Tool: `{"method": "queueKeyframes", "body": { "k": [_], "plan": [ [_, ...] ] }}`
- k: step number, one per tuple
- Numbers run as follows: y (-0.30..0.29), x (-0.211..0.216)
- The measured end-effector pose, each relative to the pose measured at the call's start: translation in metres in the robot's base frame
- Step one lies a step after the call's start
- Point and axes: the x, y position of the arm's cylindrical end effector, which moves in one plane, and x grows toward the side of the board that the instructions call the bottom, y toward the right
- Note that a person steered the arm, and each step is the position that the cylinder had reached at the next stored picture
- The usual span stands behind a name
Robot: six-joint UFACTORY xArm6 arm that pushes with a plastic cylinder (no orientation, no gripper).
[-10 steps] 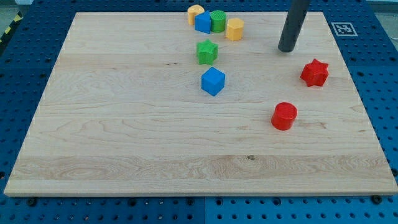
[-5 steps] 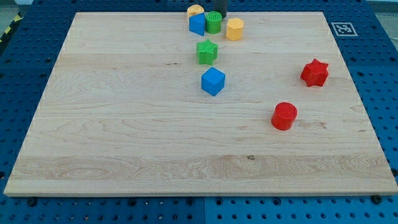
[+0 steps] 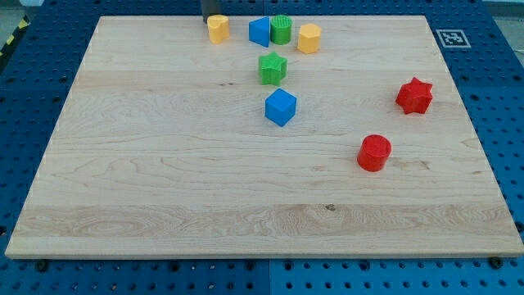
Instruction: Push the yellow heart towards the center
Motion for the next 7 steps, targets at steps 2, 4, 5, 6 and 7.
{"method": "queueKeyframes", "body": {
  "k": [2,4,5,6,7],
  "plan": [
    [0.012,0.014],
    [0.039,0.025],
    [0.039,0.048],
    [0.035,0.071],
    [0.034,0.098]
  ]
}}
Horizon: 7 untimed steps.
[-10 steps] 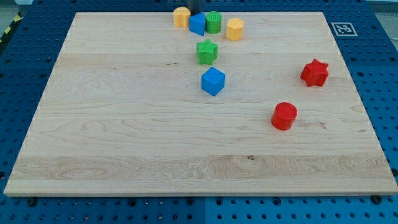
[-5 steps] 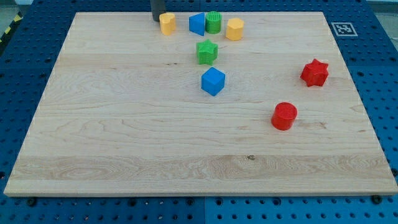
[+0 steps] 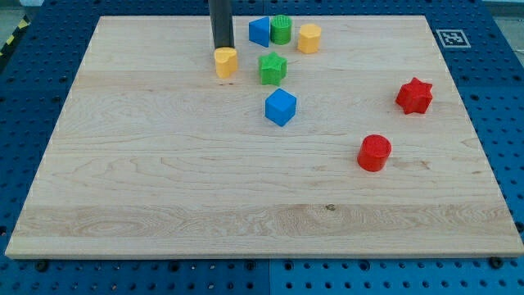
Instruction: Push the yellow heart towards the center
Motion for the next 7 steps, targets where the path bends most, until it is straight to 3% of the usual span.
{"method": "queueKeyframes", "body": {
  "k": [5,7],
  "plan": [
    [-0.001,0.126],
    [0.002,0.129]
  ]
}}
